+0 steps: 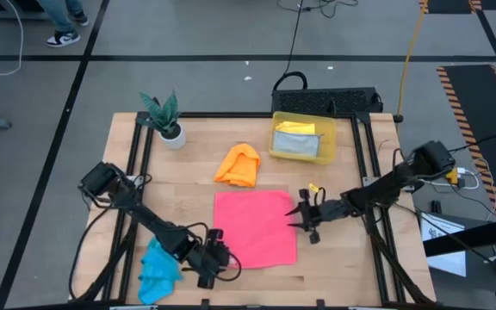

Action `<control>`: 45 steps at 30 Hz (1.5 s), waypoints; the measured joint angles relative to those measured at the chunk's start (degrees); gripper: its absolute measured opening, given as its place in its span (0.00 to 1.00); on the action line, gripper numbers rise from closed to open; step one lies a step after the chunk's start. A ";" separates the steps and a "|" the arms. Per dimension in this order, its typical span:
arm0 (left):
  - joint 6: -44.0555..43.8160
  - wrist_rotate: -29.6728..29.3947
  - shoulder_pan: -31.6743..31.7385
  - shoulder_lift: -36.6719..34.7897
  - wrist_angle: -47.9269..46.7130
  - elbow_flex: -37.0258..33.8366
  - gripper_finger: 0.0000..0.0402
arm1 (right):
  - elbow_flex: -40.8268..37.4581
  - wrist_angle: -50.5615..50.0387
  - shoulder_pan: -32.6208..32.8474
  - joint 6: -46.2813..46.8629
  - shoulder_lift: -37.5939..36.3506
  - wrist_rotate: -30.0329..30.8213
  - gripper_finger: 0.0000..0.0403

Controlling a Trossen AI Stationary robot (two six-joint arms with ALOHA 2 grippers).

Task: Fold microfiber towels
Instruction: Fold the pink kitchen towel

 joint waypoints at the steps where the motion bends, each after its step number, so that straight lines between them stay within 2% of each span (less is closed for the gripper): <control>1: -1.00 0.21 -0.51 0.00 -0.78 0.00 0.55 | 0.00 -0.15 0.77 0.04 -0.37 0.00 0.38; 5: -3.21 -0.35 -3.32 0.00 -3.78 0.00 0.53 | 0.00 -0.72 3.76 0.14 -0.55 0.02 0.41; 7: -4.81 -2.72 -4.44 0.00 -5.71 0.00 0.49 | 0.00 -1.32 5.57 -0.07 -0.55 0.14 0.41; 10: -4.77 -8.25 -5.48 0.00 -4.76 0.00 0.41 | 0.48 -3.60 9.48 -1.77 -0.14 3.65 0.39; 15: -2.68 -9.37 -5.63 0.00 -1.35 0.00 0.31 | 6.85 -12.91 16.72 2.10 1.61 4.30 0.39; 21: -1.53 -9.74 -5.04 -0.02 -0.77 0.00 0.24 | 16.26 -23.45 23.06 3.79 6.30 2.51 0.38; 30: -1.13 -9.79 -3.74 0.00 -1.19 0.00 0.23 | 19.31 -22.70 22.77 2.32 15.18 4.52 0.28; 36: -1.19 -9.83 -3.48 0.00 -3.09 0.00 0.23 | 19.39 -20.74 21.77 -0.98 16.39 4.51 0.15; 41: -1.81 -9.14 -3.59 0.00 -4.44 0.00 0.23 | 19.39 -22.32 20.85 0.73 16.39 4.43 0.03; 45: -1.01 -8.74 -3.94 0.00 -4.81 0.00 0.23 | 19.28 -24.11 20.76 3.78 15.22 4.38 0.01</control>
